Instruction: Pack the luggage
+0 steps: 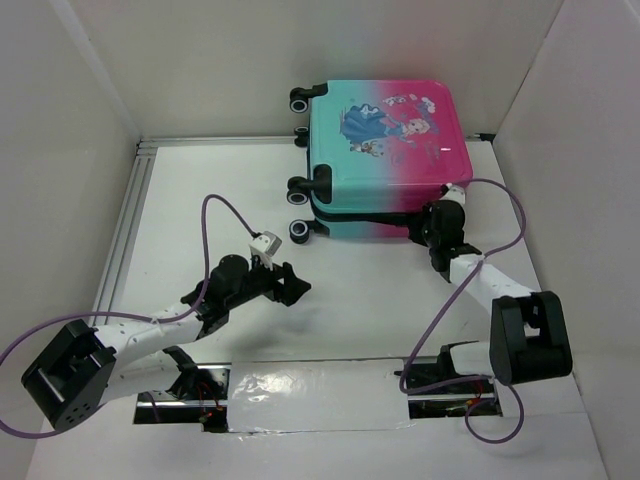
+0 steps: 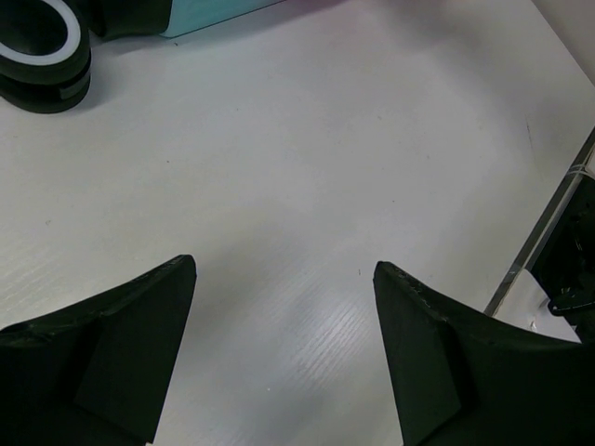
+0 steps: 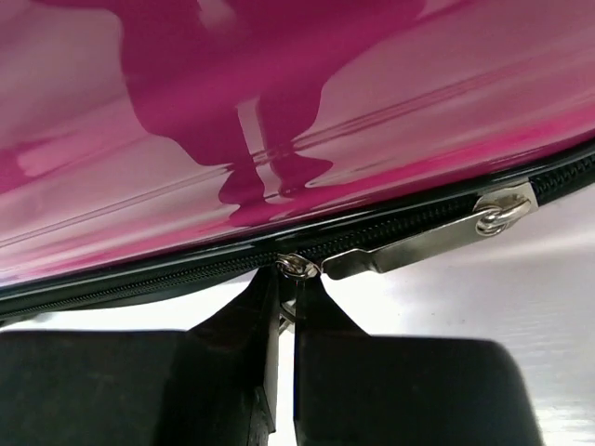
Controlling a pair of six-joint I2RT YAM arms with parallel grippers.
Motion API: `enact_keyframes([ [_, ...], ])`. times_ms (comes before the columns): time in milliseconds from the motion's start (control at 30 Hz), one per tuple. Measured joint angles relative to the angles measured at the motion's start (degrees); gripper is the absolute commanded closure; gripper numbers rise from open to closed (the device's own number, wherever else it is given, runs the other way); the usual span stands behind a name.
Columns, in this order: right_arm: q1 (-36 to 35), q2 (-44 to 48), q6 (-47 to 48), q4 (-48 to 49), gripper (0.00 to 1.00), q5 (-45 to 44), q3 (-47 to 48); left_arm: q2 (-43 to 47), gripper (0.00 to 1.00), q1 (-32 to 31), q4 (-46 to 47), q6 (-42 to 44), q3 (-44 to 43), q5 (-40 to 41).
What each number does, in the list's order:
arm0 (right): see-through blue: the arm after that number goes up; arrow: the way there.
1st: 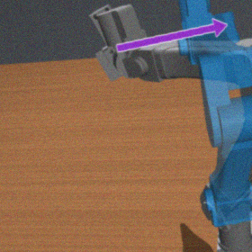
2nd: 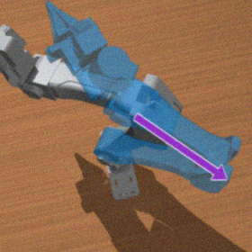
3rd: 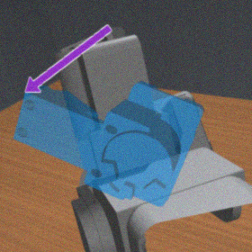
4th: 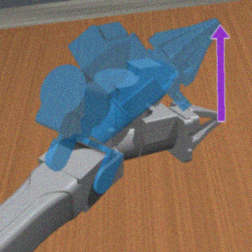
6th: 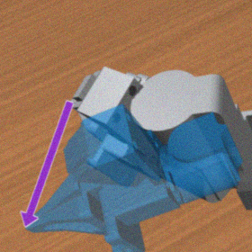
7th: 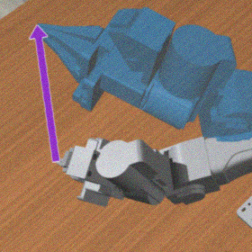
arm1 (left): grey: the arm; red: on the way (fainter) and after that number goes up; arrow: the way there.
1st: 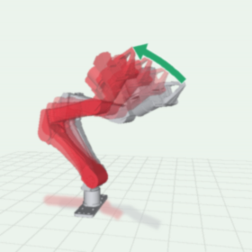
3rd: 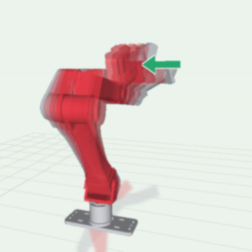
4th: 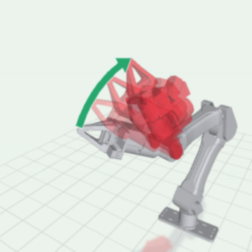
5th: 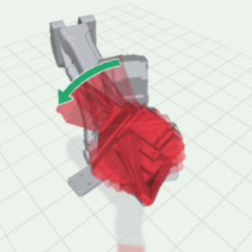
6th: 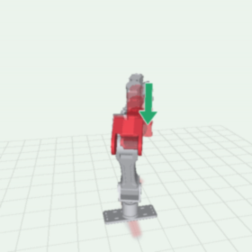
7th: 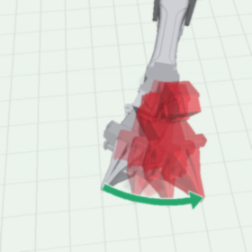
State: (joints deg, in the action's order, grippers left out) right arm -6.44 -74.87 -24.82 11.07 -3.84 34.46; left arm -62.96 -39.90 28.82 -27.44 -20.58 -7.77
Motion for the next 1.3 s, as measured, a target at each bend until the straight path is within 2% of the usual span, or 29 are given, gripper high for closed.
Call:
enact_keyframes([
  [133, -0.8, 0.6, 2.6, -3.9, 1.00, -1.6, 1.3, 0.0, 0.10, 0.1, 0.0, 0.0, 0.3, 0.0],
  [433, -7.2, 10.8, 5.0, -19.1, 1.00, -1.7, 3.5, -0.1, 0.10, 0.5, 0.4, -0.3, 0.4, -0.1],
  [500, -7.2, 11.3, 4.7, -19.1, 1.00, -2.2, 1.6, -0.6, 0.10, 0.5, 1.5, -1.0, 0.4, -0.3],
  [633, -7.2, 11.8, 4.5, -13.4, 1.00, -3.0, -2.0, -2.2, 0.10, 0.6, 2.6, -1.5, 0.5, -1.2],
  [733, -7.2, 11.7, 4.5, -13.1, 1.00, -3.1, -1.8, -2.2, 0.10, 0.6, 2.8, -1.5, 0.8, -1.6],
  [867, -7.2, 11.2, 5.0, -21.7, 1.00, -3.0, 4.0, -2.2, 0.10, 0.6, 2.9, -1.5, 0.9, -1.7],
  [1033, -7.3, 9.2, 7.9, -34.4, 1.00, -3.2, 17.6, -2.2, 0.10, 0.7, 3.1, -1.6, 0.9, -1.7],
  [1167, -7.8, 10.8, 8.3, -33.0, 1.00, -4.1, 20.2, -2.9, 0.11, 0.7, 4.5, -2.1, 0.9, -2.2],
  [1300, -8.0, 13.6, 6.3, -26.9, 1.00, -3.9, 10.6, -4.4, 0.11, 0.7, 5.6, -2.9, 1.0, -2.9],
])
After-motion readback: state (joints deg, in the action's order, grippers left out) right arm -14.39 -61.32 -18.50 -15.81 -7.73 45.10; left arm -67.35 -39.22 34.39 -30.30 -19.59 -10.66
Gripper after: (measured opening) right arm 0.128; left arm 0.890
